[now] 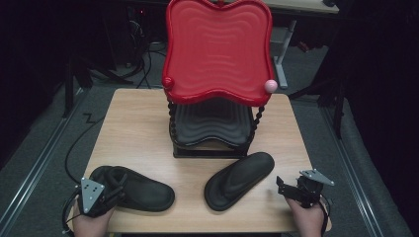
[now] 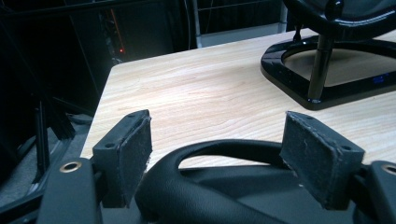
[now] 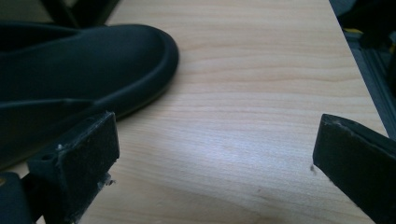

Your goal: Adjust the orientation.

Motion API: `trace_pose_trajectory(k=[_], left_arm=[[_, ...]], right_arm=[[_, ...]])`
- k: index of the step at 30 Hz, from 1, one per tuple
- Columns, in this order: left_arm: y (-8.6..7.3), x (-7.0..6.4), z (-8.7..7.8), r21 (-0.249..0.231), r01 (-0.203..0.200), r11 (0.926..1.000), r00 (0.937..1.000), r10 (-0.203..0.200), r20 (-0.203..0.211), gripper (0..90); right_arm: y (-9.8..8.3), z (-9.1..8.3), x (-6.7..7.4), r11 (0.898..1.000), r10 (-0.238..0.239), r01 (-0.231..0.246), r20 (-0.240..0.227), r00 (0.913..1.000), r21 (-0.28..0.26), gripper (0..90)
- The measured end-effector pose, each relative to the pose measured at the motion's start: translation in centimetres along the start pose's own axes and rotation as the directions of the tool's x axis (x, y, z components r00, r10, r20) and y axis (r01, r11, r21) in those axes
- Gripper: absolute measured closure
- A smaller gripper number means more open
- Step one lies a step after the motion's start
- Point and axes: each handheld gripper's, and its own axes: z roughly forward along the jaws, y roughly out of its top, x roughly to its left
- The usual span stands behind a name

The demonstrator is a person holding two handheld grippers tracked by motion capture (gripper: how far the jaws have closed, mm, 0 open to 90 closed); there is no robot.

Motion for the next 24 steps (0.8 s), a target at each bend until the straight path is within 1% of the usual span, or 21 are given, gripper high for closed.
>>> trace_pose_trajectory(k=[2,4,5,6,7,10,12,14,17,18,20,21,24], left_arm=[[0.0,0.0,0.1,0.002,0.001,1.0,1.0,-0.001,0.001,25.3],[0.0,-0.1,0.4,0.012,-0.003,0.9999,1.0,0.003,0.009,25.3],[0.0,-0.1,0.4,0.012,-0.003,0.9999,1.0,0.003,0.009,25.3],[0.0,-0.2,0.7,0.015,-0.004,0.9999,0.9999,0.004,0.009,25.3],[0.0,-0.2,0.7,0.015,-0.004,0.9999,0.9999,0.004,0.009,25.3],[0.1,-0.2,1.1,0.022,0.002,0.9998,0.9999,-0.003,0.016,25.7],[0.0,-0.5,1.5,0.041,-0.005,0.9992,0.9998,0.004,0.021,25.7],[0.0,-0.6,1.6,0.05,-0.004,0.9988,0.9998,0.003,0.021,25.7],[0.0,-0.7,1.5,0.061,-0.006,0.9981,0.9999,0.005,0.011,25.7],[0.0,-0.7,1.2,0.067,-0.001,0.9977,1.0,0.002,-0.007,25.7],[0.0,-0.7,1.1,0.07,0.004,0.9975,1.0,-0.004,-0.009,25.7],[0.1,-0.7,0.9,0.077,0.012,0.9969,0.9998,-0.011,-0.014,25.7],[0.0,-0.8,0.1,0.082,0.019,0.9965,0.9992,-0.016,-0.035,25.7]], right_arm=[[0.0,-0.2,0.0,1.0,0.003,-0.003,-0.006,1.0,-0.008,0.1],[0.0,-0.5,0.0,1.0,-0.007,0.007,-0.02,0.9998,-0.021,0.0],[0.0,-0.5,0.0,1.0,-0.007,0.007,-0.02,0.9998,-0.021,0.0],[0.0,-0.7,0.2,0.999,-0.025,0.024,-0.027,0.9993,-0.023,0.0],[0.0,-0.7,0.2,0.999,-0.025,0.024,-0.027,0.9993,-0.023,0.0],[-0.2,-0.9,0.3,0.999,-0.027,0.026,-0.047,0.9985,-0.025,0.0],[-0.3,-0.9,0.4,0.999,-0.037,0.035,-0.054,0.9979,-0.027,0.0],[-0.3,-1.0,0.4,0.999,-0.036,0.035,-0.058,0.9977,-0.029,0.0],[-0.2,-1.0,0.4,0.998,-0.042,0.04,-0.059,0.9974,-0.039,0.8],[-0.1,-1.0,0.5,0.998,-0.045,0.043,-0.053,0.9976,-0.043,0.7],[-0.1,-0.9,0.5,0.998,-0.044,0.041,-0.06,0.9972,-0.043,0.4],[0.0,-0.9,0.5,0.998,-0.045,0.042,-0.069,0.9966,-0.045,0.1],[0.2,-0.7,0.6,0.998,-0.048,0.044,-0.093,0.9945,-0.053,0.0]])
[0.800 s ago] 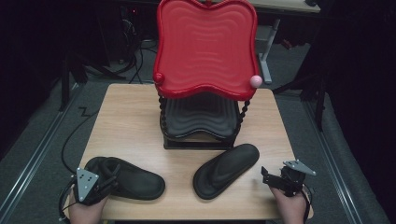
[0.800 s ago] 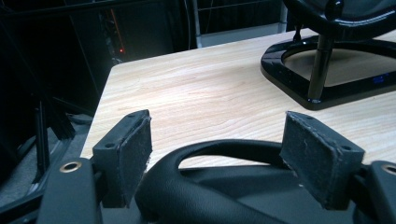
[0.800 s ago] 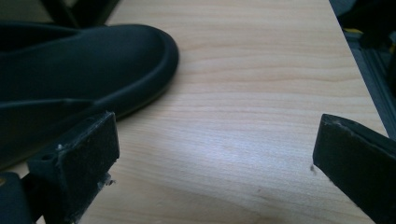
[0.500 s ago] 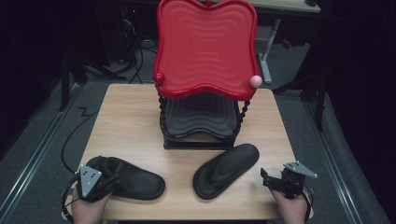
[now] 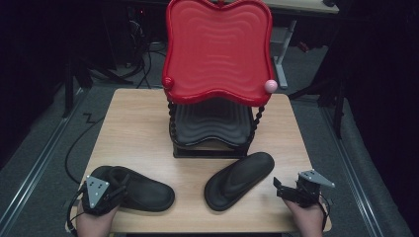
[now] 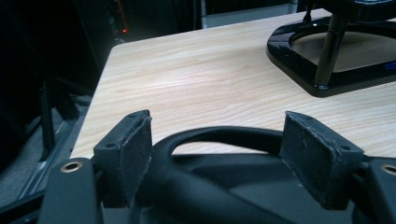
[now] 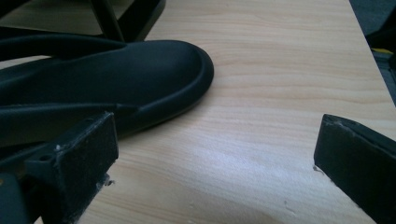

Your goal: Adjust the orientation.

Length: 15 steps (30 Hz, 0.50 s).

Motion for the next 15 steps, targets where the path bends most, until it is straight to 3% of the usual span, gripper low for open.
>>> trace_pose_trajectory(k=[4,6,8,15], left_arm=[[-0.4,-0.3,-1.1,0.02,0.006,0.9998,0.9999,-0.006,-0.014,25.7],[-0.6,-0.4,-2.1,0.025,0.057,0.9981,0.9984,-0.057,-0.001,24.9],[-0.7,-0.7,-2.5,0.033,0.052,0.9981,0.9986,-0.051,-0.009,24.2],[-1.2,-1.6,-1.7,0.057,0.083,0.9949,0.9964,-0.082,-0.019,20.3]], right_arm=[[0.4,0.1,0.3,1.0,-0.011,0.011,-0.01,0.9999,-0.027,0.0],[0.5,0.4,0.6,1.0,-0.016,0.016,0.0,0.9999,-0.025,0.7],[0.6,0.6,0.8,1.0,-0.012,0.012,0.004,0.9999,-0.02,0.8],[0.8,0.9,1.0,1.0,-0.011,0.011,0.018,0.9998,-0.019,2.1]])
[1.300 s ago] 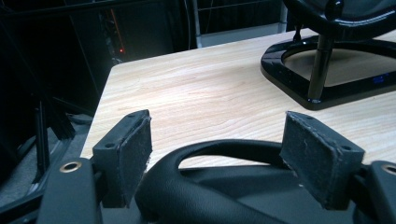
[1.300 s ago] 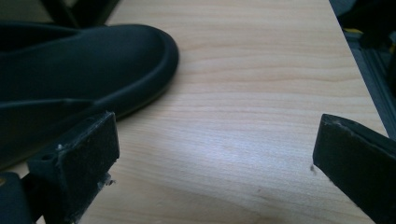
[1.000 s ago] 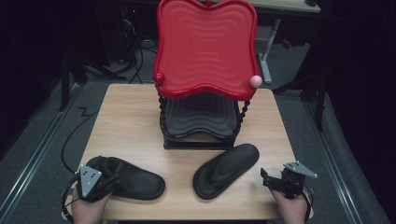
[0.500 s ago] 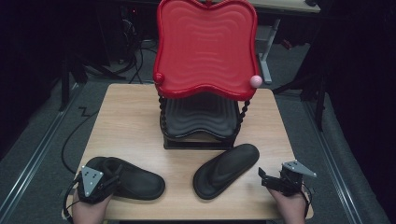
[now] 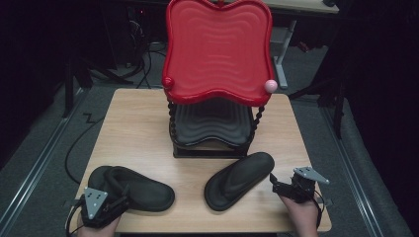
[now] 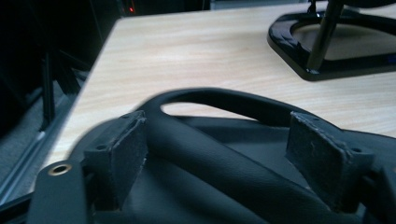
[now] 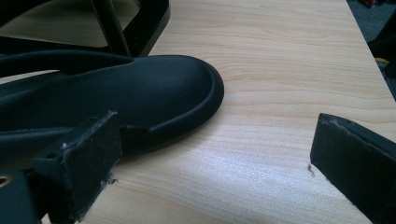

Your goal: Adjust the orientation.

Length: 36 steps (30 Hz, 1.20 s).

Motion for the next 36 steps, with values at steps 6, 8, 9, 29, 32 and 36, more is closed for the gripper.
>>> trace_pose_trajectory(k=[6,8,9,29,32,36], left_arm=[[-0.6,-0.9,1.5,0.07,-0.008,0.9975,0.9976,0.013,-0.068,15.8],[-0.6,-0.7,1.5,0.08,0.041,0.996,0.998,-0.037,-0.052,15.6],[-0.7,-0.6,1.5,0.086,0.056,0.9947,0.9978,-0.053,-0.041,16.0],[0.7,-0.8,3.0,0.083,0.002,0.9965,0.9973,-0.008,0.074,67.1],[1.3,-0.8,3.6,0.06,-0.032,0.9977,0.9948,0.025,0.098,72.1],[1.9,-0.2,3.7,0.023,-0.021,0.9995,0.994,0.019,0.107,79.8]], right_arm=[[0.0,0.3,0.1,1.0,-0.003,0.003,0.0,1.0,0.006,3.2],[-0.1,0.4,0.2,1.0,-0.007,0.007,-0.002,1.0,0.008,3.5],[-0.1,0.4,0.2,1.0,-0.007,0.007,-0.001,1.0,0.007,3.5],[-0.6,0.0,-0.1,1.0,0.008,-0.008,-0.003,1.0,0.005,6.6],[-0.7,-0.1,-0.2,1.0,0.009,-0.009,0.002,1.0,0.004,7.1],[-0.9,-0.3,-0.3,1.0,0.015,-0.015,0.005,0.9999,0.002,7.8]])
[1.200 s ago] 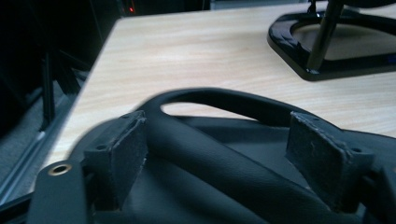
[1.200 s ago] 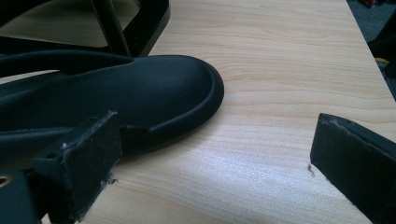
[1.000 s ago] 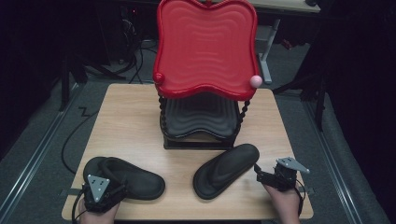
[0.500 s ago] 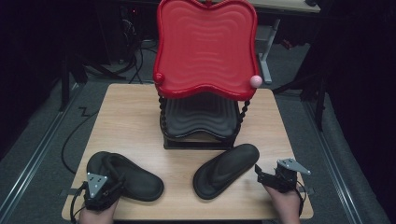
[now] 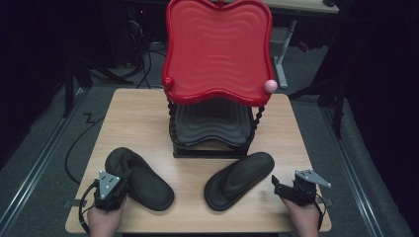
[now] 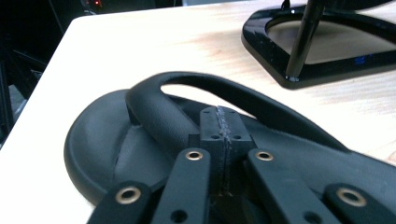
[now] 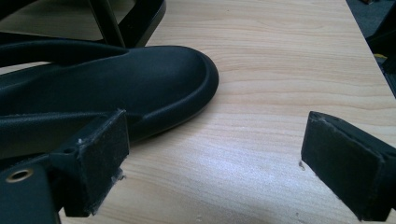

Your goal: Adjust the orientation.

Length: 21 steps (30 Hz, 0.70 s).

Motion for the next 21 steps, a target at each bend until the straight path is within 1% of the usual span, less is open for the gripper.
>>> trace_pose_trajectory(k=[1,3,4,5,6,7,8,10,12,13,14,15,16,17,18,19,20,21], left_arm=[[-0.1,0.1,-0.2,-0.001,0.022,0.9998,0.9998,-0.022,-0.001,69.3],[-0.2,-0.1,-0.4,-0.002,0.017,0.9999,0.9998,-0.017,-0.007,55.9],[-0.4,-0.4,-0.5,-0.005,0.006,1.0,0.9998,-0.007,-0.02,49.7],[-0.8,-1.2,-0.4,0.011,-0.006,0.9999,0.9989,0.007,-0.047,43.0],[-0.8,-1.2,-0.4,0.011,-0.006,0.9999,0.9989,0.007,-0.047,38.1],[-1.1,-1.6,-0.2,0.031,-0.006,0.9995,0.9982,0.007,-0.059,35.0],[-1.3,-1.8,0.0,0.046,0.004,0.9989,0.9982,-0.001,-0.06,35.0],[-1.6,-2.0,0.4,0.087,0.024,0.9959,0.9982,-0.02,-0.057,30.5],[-1.6,-2.0,0.8,0.111,0.042,0.9929,0.9977,-0.035,-0.058,29.7],[-1.7,-1.9,0.7,0.11,0.047,0.9928,0.9971,-0.039,-0.065,33.3],[-1.6,-1.7,0.6,0.109,0.05,0.9928,0.9974,-0.044,-0.058,42.8],[-1.6,-1.7,0.6,0.109,0.05,0.9928,0.9974,-0.044,-0.058,46.9],[-1.5,-1.7,0.4,0.1,0.039,0.9942,0.9975,-0.033,-0.062,46.9],[-1.4,-1.5,0.2,0.085,0.022,0.9961,0.9977,-0.016,-0.066,59.3],[-1.3,-1.4,0.2,0.082,0.015,0.9965,0.9984,-0.011,-0.055,63.5],[-1.3,-1.4,0.2,0.082,0.015,0.9965,0.9984,-0.011,-0.055,67.5],[-1.2,-1.2,0.3,0.081,0.004,0.9967,0.9991,-0.001,-0.043,67.5],[-1.1,-1.2,0.4,0.077,-0.008,0.997,0.9992,0.011,-0.038,71.3]], right_arm=[[-0.1,-0.1,-0.1,1.0,0.003,-0.003,0.003,1.0,0.001,8.0],[-0.1,-0.2,-0.1,1.0,0.003,-0.003,0.004,1.0,-0.002,8.2],[-0.1,-0.2,-0.1,1.0,0.007,-0.007,0.005,1.0,-0.002,8.2],[-0.1,-0.2,-0.1,1.0,0.007,-0.007,0.005,1.0,-0.002,8.2],[-0.1,-0.2,-0.1,1.0,0.007,-0.007,0.005,1.0,-0.002,8.2],[-0.1,-0.1,-0.1,1.0,0.002,-0.002,0.005,1.0,-0.002,8.3],[-0.1,-0.1,-0.1,1.0,0.002,-0.002,0.005,1.0,-0.002,8.3],[0.0,-0.1,0.0,1.0,-0.002,0.002,0.005,1.0,-0.003,8.4],[0.0,-0.1,0.0,1.0,-0.003,0.003,0.004,1.0,-0.003,8.5],[0.0,-0.1,0.0,1.0,-0.008,0.008,0.002,1.0,-0.005,8.6],[0.0,-0.1,0.0,1.0,-0.007,0.007,0.0,1.0,-0.004,8.7],[0.0,-0.1,0.0,1.0,-0.007,0.007,0.0,1.0,-0.004,8.7],[0.0,0.0,0.0,1.0,-0.007,0.007,0.0,1.0,-0.004,8.7],[0.0,0.0,0.1,1.0,-0.005,0.005,-0.001,1.0,-0.001,8.8],[0.0,0.1,0.1,1.0,-0.003,0.003,0.0,1.0,0.0,8.9],[0.0,0.1,0.1,1.0,-0.003,0.003,0.0,1.0,0.0,8.9],[0.0,0.1,0.1,1.0,-0.006,0.006,-0.002,1.0,-0.001,9.0],[0.0,0.1,0.2,1.0,-0.009,0.009,-0.003,1.0,0.001,9.1]])
